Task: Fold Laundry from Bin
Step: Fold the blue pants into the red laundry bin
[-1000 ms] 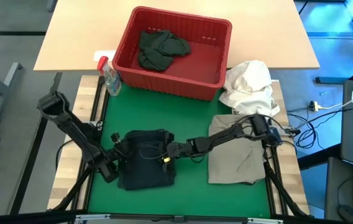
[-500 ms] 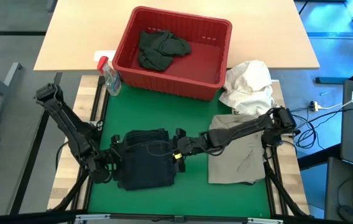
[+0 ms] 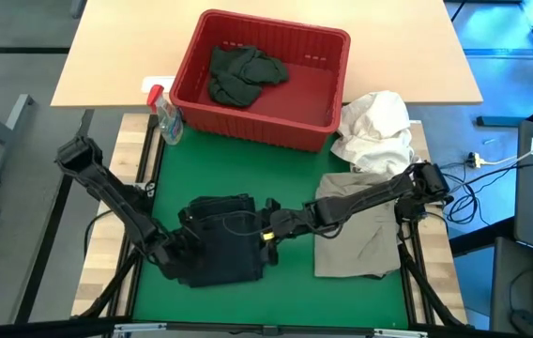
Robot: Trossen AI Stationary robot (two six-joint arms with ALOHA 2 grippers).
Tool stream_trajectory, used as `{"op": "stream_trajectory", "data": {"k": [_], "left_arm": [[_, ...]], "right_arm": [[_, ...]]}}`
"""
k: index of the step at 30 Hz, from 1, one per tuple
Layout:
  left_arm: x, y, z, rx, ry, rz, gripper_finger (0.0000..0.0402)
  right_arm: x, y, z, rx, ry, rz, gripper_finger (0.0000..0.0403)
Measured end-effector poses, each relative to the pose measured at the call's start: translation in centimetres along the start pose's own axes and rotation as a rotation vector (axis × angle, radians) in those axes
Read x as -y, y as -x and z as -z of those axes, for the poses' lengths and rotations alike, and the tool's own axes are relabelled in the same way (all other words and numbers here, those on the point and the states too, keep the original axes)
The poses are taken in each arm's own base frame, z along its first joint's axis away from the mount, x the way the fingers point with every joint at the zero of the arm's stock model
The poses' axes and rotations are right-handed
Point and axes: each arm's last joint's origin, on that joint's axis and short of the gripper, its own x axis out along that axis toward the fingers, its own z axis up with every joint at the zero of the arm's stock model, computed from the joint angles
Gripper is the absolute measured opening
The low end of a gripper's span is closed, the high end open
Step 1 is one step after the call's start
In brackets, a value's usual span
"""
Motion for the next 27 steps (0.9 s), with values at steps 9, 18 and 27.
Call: {"op": "stream_trajectory", "data": {"k": [9,18,27], "left_arm": [[0.3,-1.3,0.7,-0.028,-0.018,-0.033,0.0206],[0.3,-1.3,0.6,-0.026,-0.043,-0.031,0.0206],[0.2,-1.4,0.4,0.002,-0.034,-0.052,0.0206]], "right_arm": [[3.5,-0.2,-0.7,-0.085,-0.352,-0.059,0.0313],[5.0,-1.6,1.8,-0.258,-0.485,0.097,0.0387],[6.5,-6.5,5.1,-0.252,-0.564,0.172,0.0370]]}}
